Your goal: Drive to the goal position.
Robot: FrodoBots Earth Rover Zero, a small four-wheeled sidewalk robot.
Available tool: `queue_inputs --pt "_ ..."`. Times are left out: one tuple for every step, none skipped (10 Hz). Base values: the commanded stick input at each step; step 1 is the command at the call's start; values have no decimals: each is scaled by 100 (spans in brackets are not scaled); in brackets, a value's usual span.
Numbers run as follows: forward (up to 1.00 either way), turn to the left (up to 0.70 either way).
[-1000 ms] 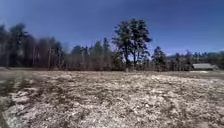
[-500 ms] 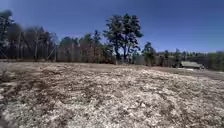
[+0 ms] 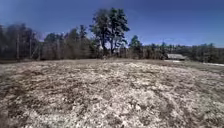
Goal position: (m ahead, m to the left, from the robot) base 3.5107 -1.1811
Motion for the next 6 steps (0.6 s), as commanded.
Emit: queue_inputs --pt "70 -35" --pt "70 0" --pt "70 0" --pt "70 0" --pt "70 0" --pt "70 0"
